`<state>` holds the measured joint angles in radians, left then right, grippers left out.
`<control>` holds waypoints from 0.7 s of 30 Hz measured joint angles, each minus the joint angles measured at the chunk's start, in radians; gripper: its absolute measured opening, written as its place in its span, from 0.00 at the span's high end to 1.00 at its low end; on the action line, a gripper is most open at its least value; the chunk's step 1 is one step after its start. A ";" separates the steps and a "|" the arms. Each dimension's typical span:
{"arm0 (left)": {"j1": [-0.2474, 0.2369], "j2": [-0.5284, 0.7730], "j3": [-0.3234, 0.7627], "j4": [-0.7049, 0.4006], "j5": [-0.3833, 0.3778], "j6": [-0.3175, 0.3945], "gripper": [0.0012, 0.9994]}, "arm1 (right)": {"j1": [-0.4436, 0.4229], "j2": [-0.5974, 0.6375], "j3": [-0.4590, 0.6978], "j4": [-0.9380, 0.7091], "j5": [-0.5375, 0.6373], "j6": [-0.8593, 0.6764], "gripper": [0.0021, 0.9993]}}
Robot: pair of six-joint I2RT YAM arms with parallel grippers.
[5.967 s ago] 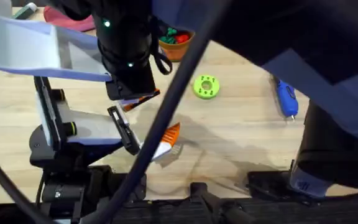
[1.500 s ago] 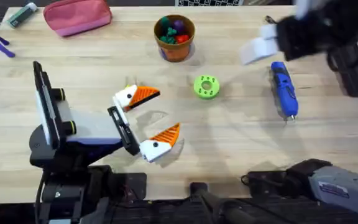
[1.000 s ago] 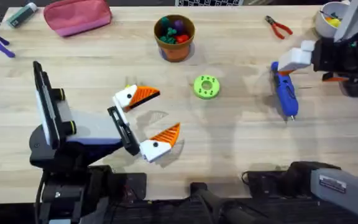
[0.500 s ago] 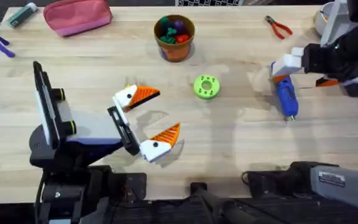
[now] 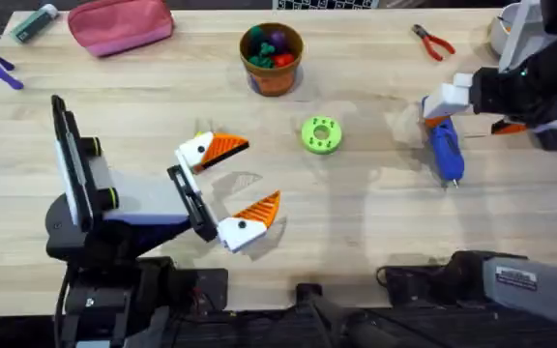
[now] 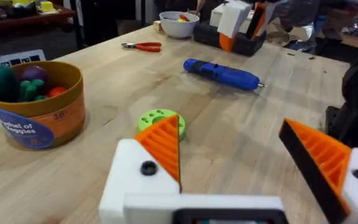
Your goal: Pick up the gripper from the table and insert it into the empty holder that is missing its gripper. Then pick up a screw, insert it into the mounting hole, and use the screwdriver to tighten it. Finally, clean up the table by picking up the vegetable and placing it into the bucket.
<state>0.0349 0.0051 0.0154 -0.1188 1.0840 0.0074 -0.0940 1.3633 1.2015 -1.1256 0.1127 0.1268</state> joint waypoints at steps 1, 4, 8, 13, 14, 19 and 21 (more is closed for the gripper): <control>0.000 0.000 0.000 0.000 0.000 0.000 0.01 | 0.000 0.000 0.000 0.000 0.000 0.000 0.01; 0.000 0.000 0.000 0.000 0.000 0.000 0.01 | 0.000 0.000 0.000 0.000 0.000 0.000 0.01; 0.000 0.000 0.000 0.000 0.000 0.000 0.01 | 0.000 0.000 0.000 0.000 0.000 0.000 0.01; 0.000 0.000 0.000 0.000 0.000 0.000 0.03 | 0.000 0.000 0.000 0.003 0.000 0.000 0.01; 0.000 0.000 0.000 0.000 0.000 0.000 0.06 | 0.000 0.000 0.000 0.004 0.000 0.000 0.01; 0.000 0.000 0.000 0.000 0.000 0.000 0.59 | 0.000 0.000 0.000 0.004 0.000 0.000 0.01; 0.000 0.000 0.000 0.000 0.000 0.004 0.88 | 0.000 0.000 0.000 0.004 0.000 0.000 0.01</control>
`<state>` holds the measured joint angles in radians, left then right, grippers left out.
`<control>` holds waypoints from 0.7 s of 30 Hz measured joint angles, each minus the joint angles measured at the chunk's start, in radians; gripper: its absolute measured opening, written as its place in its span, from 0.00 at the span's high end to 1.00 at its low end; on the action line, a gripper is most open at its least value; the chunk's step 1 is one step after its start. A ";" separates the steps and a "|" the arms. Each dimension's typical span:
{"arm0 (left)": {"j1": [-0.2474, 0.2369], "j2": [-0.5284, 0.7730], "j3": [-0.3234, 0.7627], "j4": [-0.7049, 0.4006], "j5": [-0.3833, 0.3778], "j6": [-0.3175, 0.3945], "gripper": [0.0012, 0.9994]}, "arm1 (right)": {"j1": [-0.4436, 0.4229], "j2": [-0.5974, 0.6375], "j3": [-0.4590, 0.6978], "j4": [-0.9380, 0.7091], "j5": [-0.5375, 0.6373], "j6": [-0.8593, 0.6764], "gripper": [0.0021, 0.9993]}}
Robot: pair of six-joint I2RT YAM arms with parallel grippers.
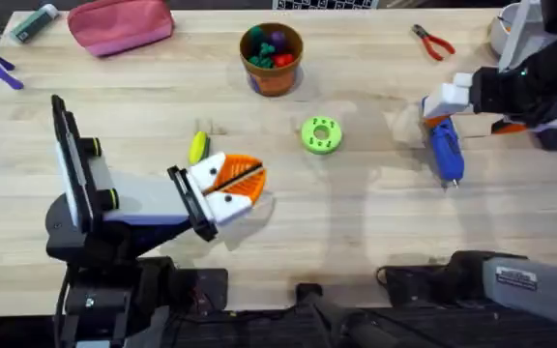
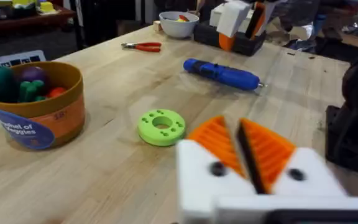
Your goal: Pick up the gripper from the table and insert it into the empty holder that is missing its gripper. Then pick up a screw, insert it into the mounting hole, and use the screwdriver to tighten it. Finally, clean up the table by picking up the vegetable and placing it into the bucket.
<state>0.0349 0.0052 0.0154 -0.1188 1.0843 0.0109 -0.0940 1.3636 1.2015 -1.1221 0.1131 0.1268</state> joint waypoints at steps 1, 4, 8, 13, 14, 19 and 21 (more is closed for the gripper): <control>0.000 0.000 0.000 0.000 0.000 0.002 0.97 | 0.000 0.000 0.000 0.000 0.000 0.000 0.01; 0.000 0.000 0.000 0.000 0.000 0.003 0.99 | 0.000 0.000 0.000 0.000 0.000 0.000 0.01; 0.000 0.000 0.000 0.000 0.000 0.003 0.99 | 0.000 0.000 0.000 0.000 0.002 0.000 0.01; 0.000 0.000 0.000 0.000 0.000 0.003 0.99 | 0.000 0.000 0.000 0.006 0.002 0.000 0.01; 0.000 0.000 0.000 0.000 0.000 0.003 0.99 | 0.000 0.000 0.000 0.011 0.002 0.000 0.01; 0.000 0.000 0.000 0.000 0.000 0.003 0.99 | 0.000 0.000 0.000 0.030 0.003 0.000 0.01; 0.000 0.000 0.000 0.000 0.000 0.003 0.99 | -0.001 0.000 0.000 0.036 0.003 -0.004 0.01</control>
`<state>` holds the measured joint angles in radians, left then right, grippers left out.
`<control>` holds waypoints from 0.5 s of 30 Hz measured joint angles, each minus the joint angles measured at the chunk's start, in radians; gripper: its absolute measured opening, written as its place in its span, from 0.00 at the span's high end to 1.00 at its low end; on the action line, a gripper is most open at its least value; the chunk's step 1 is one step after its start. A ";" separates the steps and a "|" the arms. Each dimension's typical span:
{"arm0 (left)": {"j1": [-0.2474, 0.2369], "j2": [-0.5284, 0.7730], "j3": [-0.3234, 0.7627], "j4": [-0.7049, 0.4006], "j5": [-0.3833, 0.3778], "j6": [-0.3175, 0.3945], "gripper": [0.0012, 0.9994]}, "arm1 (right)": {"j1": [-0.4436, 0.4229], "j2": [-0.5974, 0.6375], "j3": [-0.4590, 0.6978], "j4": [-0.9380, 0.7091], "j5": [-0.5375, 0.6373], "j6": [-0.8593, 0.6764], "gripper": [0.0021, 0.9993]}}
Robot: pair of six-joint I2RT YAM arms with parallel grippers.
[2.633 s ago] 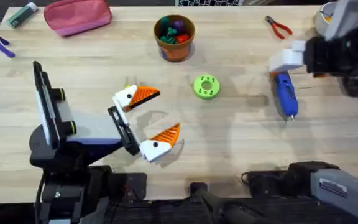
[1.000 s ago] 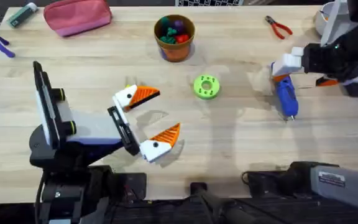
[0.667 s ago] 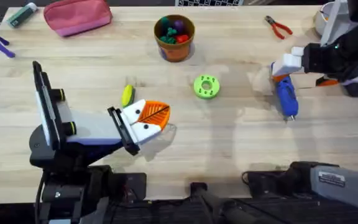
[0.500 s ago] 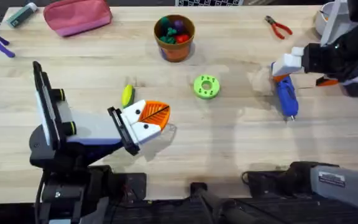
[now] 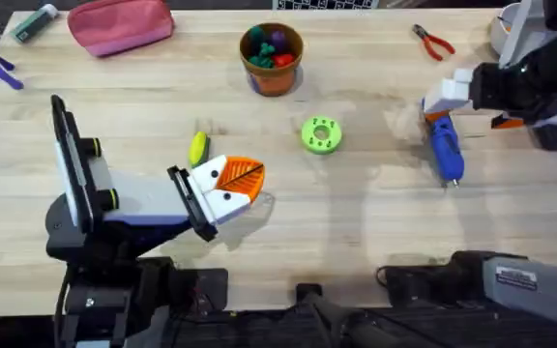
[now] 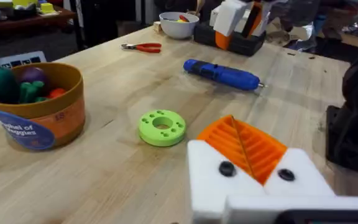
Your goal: Pick up the gripper from the table and insert it into the empty holder that is missing its gripper. Then pick up a screw, insert it into the mounting hole, and use the screwdriver to tighten it. Finally, clean up the table by picking up the vegetable and placing it into the bucket.
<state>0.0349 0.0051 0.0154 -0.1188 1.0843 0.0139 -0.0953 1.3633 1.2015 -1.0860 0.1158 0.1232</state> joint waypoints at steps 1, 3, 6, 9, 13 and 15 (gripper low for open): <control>0.000 0.000 0.000 0.000 0.000 0.000 0.99 | -0.002 0.000 0.000 0.003 0.000 -0.004 0.01; 0.000 0.000 0.000 0.000 0.000 0.000 0.99 | -0.011 0.005 0.000 0.009 0.000 -0.022 0.01; 0.000 0.000 0.000 0.000 0.000 0.000 0.99 | -0.032 0.039 0.000 0.019 0.000 -0.062 0.01; 0.000 0.000 0.000 0.000 0.000 0.000 0.99 | -0.051 0.090 0.000 0.050 0.000 -0.100 0.01; 0.000 0.000 0.000 0.000 0.000 0.000 0.99 | -0.063 0.158 0.000 0.112 0.001 -0.137 0.01; 0.000 0.000 0.000 0.000 0.000 0.000 0.99 | -0.063 0.185 0.000 0.140 0.001 -0.155 0.01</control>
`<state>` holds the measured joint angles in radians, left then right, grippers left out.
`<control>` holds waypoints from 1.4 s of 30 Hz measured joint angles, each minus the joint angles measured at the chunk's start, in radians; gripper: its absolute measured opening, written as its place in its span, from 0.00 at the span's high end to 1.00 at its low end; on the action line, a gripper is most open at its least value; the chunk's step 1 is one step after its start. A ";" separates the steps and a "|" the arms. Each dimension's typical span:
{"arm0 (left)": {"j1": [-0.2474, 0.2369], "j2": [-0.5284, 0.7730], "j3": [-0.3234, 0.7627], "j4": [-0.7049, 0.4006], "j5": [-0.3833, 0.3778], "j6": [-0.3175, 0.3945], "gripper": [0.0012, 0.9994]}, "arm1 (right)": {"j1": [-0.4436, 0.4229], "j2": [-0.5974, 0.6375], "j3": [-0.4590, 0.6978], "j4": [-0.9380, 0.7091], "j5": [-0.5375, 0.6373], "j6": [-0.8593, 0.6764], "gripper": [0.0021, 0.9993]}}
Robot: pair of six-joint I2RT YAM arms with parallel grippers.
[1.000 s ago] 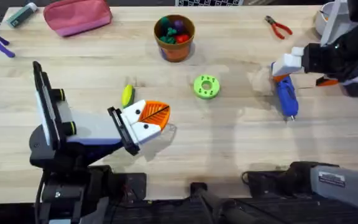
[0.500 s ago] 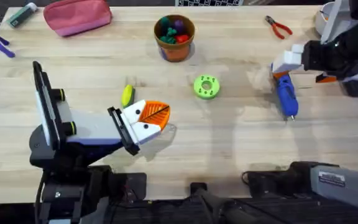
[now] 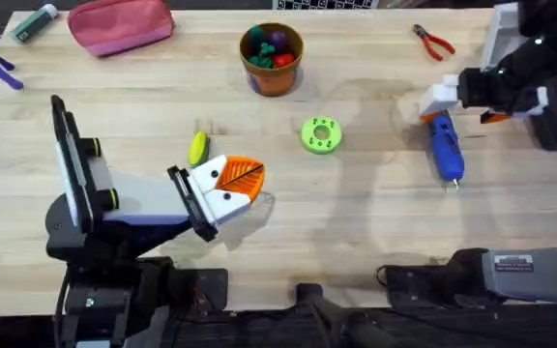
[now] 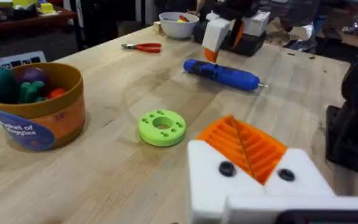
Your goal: Pick up the gripper from the table and insert it into the empty holder that is missing its gripper. Then pick up a screw, insert it into the mounting hole, and use the screwdriver to tighten it. Finally, clean up the table by picking up the vegetable and placing it into the bucket.
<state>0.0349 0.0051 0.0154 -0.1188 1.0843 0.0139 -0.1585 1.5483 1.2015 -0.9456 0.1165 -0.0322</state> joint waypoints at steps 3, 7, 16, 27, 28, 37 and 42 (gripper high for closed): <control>0.000 0.000 0.000 0.000 0.000 0.000 0.99 | 0.000 0.030 0.000 0.031 0.000 -0.026 0.01; 0.000 0.000 0.000 0.000 0.000 0.000 0.99 | 0.000 0.062 0.000 0.053 0.000 -0.052 0.01; 0.000 0.000 0.000 0.000 0.000 0.000 0.99 | -0.016 0.175 0.000 0.090 0.000 -0.109 0.01; 0.000 0.000 0.000 0.000 0.000 0.000 0.99 | -0.021 0.211 0.000 0.128 0.000 -0.114 0.01; 0.000 0.000 0.000 0.000 0.000 0.000 0.99 | -0.021 0.216 0.000 0.128 0.000 -0.114 0.01; 0.000 0.000 0.000 0.000 0.000 0.000 0.99 | -0.021 0.225 0.000 0.150 0.000 -0.114 0.01; 0.000 0.000 0.000 0.000 0.000 0.000 0.99 | -0.021 0.225 0.000 0.156 0.000 -0.114 0.01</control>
<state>0.0349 0.0051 0.0154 -0.1188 1.0843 0.0139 -0.1799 1.7733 1.2015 -0.7898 0.1162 -0.1463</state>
